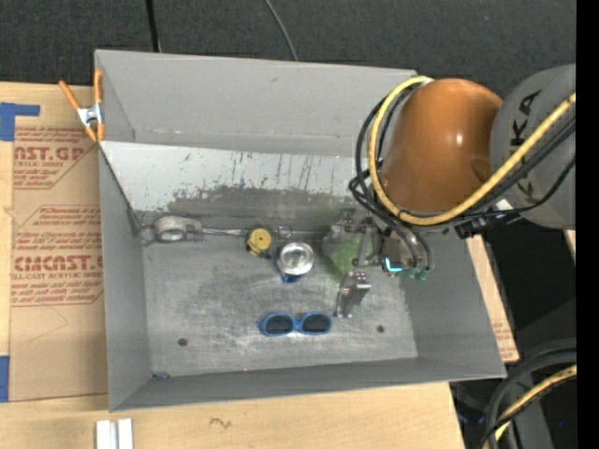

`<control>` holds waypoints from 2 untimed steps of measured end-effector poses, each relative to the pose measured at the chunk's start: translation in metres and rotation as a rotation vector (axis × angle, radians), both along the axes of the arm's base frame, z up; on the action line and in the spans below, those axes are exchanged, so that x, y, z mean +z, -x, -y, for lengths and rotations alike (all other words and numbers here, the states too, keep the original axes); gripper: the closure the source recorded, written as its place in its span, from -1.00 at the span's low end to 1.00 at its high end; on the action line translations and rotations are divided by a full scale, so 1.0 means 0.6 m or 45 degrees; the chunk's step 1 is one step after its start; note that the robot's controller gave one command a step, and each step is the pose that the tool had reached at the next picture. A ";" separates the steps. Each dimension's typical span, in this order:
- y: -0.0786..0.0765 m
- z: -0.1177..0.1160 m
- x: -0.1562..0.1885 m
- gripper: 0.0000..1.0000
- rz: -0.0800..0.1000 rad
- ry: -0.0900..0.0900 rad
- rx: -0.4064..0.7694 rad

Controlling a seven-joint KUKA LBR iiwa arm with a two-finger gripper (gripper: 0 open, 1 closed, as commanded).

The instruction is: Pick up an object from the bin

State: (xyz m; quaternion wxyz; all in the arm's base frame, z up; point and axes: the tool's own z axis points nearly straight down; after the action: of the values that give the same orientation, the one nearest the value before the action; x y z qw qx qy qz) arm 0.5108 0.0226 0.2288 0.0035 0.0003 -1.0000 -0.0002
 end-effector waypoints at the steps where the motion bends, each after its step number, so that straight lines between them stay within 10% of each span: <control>1: -0.012 -0.005 -0.263 -1.00 0.017 -0.002 0.445; 2: -0.009 -0.003 -0.259 1.00 0.002 -0.001 0.445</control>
Offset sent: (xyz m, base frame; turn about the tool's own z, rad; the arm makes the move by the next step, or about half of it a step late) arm 0.0051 0.0015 -0.1588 -0.3489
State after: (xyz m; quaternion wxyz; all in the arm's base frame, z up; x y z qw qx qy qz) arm 0.5162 0.0246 0.0733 0.0025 0.1742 -0.9847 0.0000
